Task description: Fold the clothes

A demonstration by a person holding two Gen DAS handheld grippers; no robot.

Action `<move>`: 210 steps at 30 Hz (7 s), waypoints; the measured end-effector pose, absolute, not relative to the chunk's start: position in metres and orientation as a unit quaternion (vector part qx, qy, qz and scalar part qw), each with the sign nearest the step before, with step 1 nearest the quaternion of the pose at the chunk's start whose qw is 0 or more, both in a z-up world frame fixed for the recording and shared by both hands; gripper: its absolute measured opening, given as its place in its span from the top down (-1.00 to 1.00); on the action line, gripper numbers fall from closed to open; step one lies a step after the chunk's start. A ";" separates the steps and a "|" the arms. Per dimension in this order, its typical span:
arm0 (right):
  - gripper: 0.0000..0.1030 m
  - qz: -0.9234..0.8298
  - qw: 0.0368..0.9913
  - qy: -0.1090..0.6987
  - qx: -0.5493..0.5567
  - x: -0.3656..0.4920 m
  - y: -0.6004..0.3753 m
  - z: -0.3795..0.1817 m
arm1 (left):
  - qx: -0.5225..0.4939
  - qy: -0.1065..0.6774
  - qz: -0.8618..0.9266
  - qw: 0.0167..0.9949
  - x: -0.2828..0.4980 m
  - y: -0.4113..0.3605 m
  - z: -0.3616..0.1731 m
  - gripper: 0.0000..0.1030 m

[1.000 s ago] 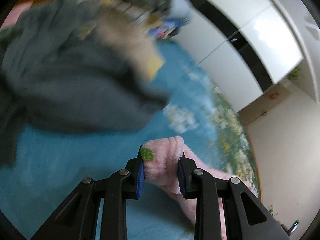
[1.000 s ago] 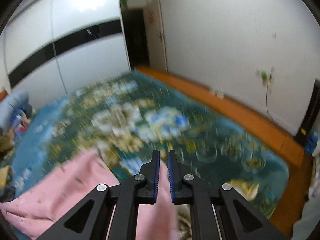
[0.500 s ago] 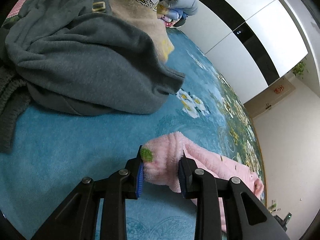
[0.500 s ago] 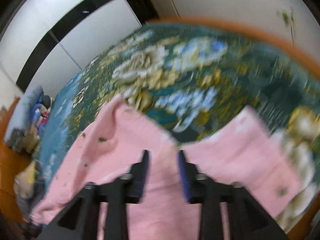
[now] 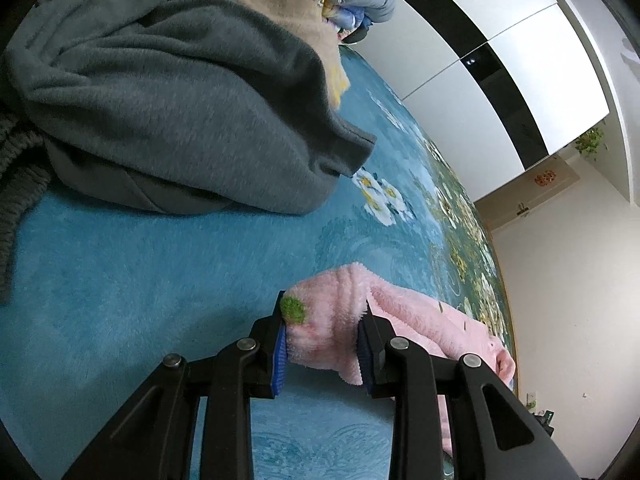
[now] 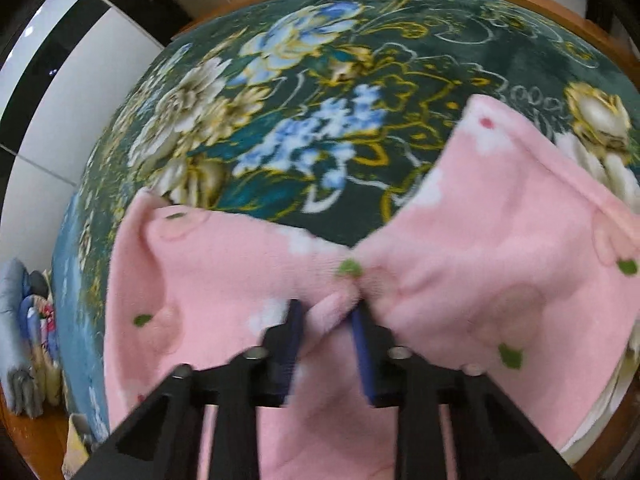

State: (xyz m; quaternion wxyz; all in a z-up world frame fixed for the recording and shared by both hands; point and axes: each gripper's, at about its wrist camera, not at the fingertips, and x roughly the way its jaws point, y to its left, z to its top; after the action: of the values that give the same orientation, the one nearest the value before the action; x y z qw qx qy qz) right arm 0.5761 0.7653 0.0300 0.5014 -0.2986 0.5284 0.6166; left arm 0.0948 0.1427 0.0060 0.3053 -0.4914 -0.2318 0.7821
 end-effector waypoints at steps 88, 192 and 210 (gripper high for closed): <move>0.92 0.727 0.530 0.119 -0.420 0.391 0.771 0.156 | -0.466 0.040 0.797 0.382 0.089 0.258 0.024 -0.09; -0.68 0.907 0.150 0.298 -0.257 0.369 0.515 0.060 | -0.465 0.108 0.687 0.548 0.221 0.325 0.027 -0.02; 0.77 0.895 0.137 0.329 -0.269 0.320 0.530 0.074 | -0.463 -0.025 0.713 0.526 0.160 0.221 0.021 -0.02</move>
State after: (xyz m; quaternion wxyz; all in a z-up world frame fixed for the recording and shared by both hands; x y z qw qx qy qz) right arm 0.3202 0.5301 0.0738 0.1368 -0.2689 0.3286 0.8950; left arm 0.1604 0.2209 0.0214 0.5263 -0.4628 -0.0248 0.7129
